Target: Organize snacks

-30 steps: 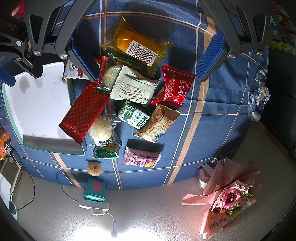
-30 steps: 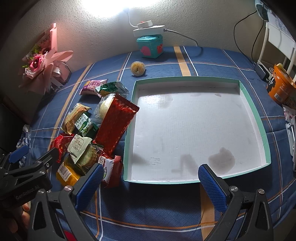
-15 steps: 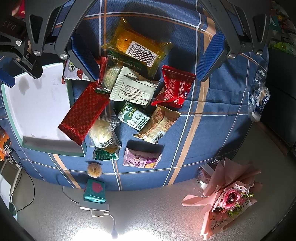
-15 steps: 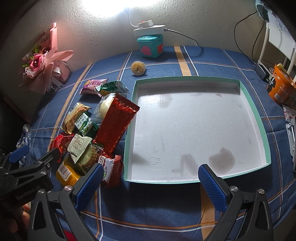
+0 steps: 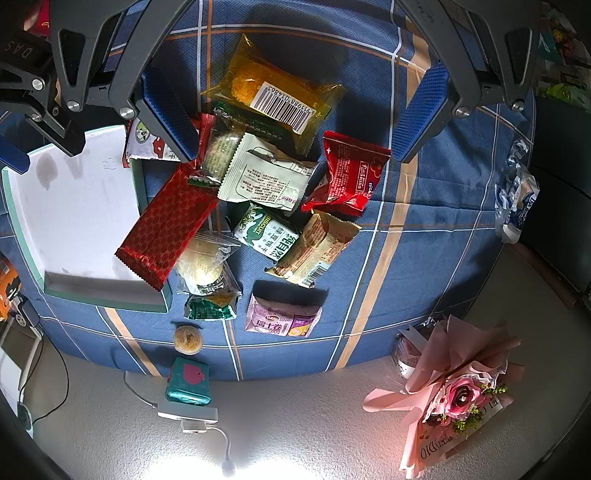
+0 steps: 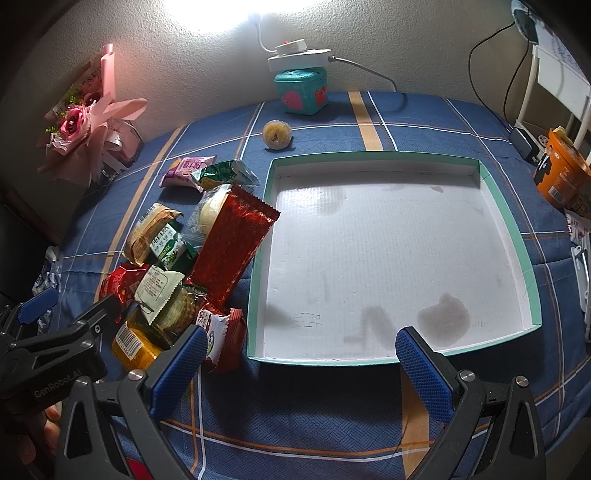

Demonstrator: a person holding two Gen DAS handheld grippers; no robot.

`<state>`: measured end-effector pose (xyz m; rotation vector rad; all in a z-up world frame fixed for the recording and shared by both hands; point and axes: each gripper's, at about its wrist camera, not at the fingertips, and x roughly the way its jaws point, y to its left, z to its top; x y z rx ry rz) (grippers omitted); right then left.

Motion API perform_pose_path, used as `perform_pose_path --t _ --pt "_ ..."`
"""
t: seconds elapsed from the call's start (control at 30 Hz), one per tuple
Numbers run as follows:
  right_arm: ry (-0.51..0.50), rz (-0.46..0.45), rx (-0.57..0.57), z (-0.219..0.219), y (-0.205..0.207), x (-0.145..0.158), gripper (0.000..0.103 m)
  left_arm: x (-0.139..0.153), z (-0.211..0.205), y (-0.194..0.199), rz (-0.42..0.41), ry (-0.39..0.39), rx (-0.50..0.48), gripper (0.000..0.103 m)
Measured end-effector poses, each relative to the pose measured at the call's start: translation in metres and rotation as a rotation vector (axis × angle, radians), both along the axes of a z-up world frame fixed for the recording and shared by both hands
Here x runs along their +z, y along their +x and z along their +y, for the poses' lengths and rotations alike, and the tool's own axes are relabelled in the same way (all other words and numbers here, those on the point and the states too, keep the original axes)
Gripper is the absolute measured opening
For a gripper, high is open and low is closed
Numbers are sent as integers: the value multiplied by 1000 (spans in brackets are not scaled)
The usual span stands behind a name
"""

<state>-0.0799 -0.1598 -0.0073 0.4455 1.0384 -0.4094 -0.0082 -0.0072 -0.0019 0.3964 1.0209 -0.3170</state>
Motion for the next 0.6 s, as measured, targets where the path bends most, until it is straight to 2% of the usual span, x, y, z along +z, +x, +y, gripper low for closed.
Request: perform_pose_path --t 0.13,0.37,0.47,0.6 --pt "-1 0 6 4 0 0 103 0 3 3 10 -7 14 103" --pt "26 -16 68 18 13 2 103 -11 21 17 79 -23 131 103" --pt "47 -7 125 28 24 -5 103 -21 35 26 138 -50 206 103" --pt "84 3 194 43 34 -12 101 -37 43 34 244 -84 254 103"
